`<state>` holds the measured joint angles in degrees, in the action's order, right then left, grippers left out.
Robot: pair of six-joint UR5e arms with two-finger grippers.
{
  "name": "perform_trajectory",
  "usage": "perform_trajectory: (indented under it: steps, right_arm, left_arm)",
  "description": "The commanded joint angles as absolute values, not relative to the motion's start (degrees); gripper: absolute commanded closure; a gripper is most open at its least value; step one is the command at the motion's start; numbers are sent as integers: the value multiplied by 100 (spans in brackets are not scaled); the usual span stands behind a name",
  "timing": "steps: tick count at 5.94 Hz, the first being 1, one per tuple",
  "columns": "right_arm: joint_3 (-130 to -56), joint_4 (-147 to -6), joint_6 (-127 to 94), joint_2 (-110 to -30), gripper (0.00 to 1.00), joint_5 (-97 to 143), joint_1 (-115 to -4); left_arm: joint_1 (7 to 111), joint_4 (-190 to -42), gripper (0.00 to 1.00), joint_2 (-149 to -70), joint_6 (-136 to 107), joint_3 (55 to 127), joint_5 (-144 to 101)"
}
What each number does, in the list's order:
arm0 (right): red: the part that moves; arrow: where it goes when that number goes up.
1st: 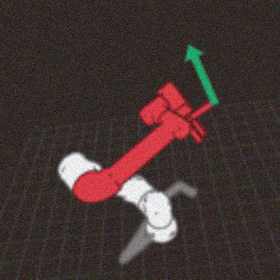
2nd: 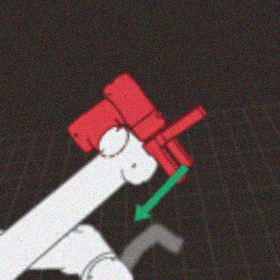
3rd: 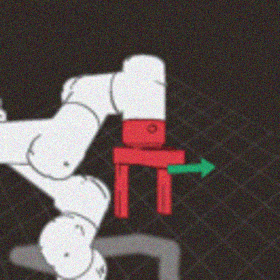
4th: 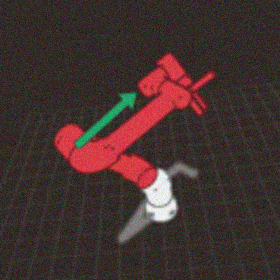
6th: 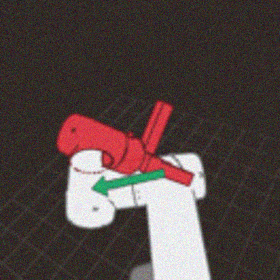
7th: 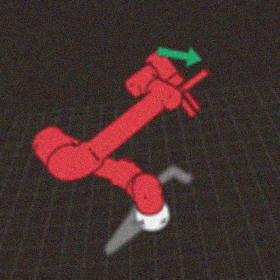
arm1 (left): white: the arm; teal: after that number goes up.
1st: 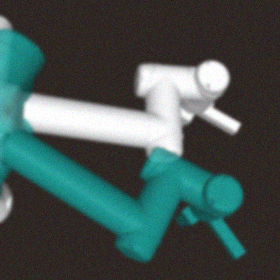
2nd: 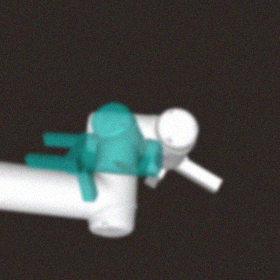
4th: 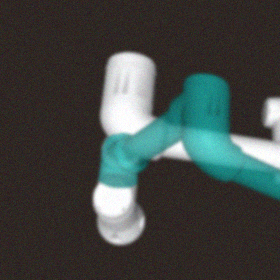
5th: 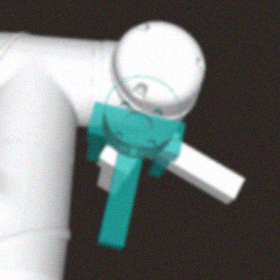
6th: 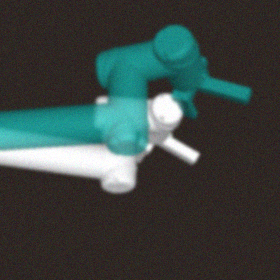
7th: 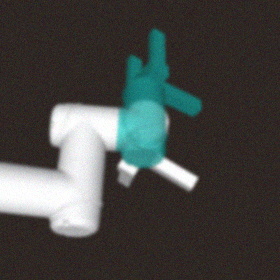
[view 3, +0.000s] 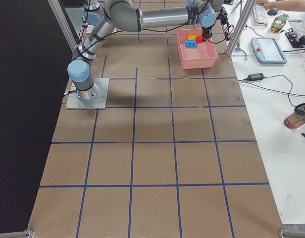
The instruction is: Put all blocks into box
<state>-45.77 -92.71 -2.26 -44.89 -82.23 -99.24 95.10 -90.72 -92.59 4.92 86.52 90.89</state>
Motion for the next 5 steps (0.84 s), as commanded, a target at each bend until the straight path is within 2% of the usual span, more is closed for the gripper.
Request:
perform_trajectory:
  steps: [1,2,3,5]
  right_arm:
    - [-4631,-9457,-343,-4036,90,-8191,-10002]
    - [-4667,-9457,-360,-4017,56,-8183,-9993]
    - [-4667,-9440,-369,-4043,1,-8174,-9993]
    - [-4684,-9230,-360,-4357,0,-8287,-9950]
  left_arm:
    - [9510,-9070,1,-9272,492,8649,9088]
    - [9518,-9070,1,-9272,501,8648,9088]
    - [9519,-9070,1,-9272,501,8648,9088]
    - [9519,-9070,1,-9351,501,8543,9105]
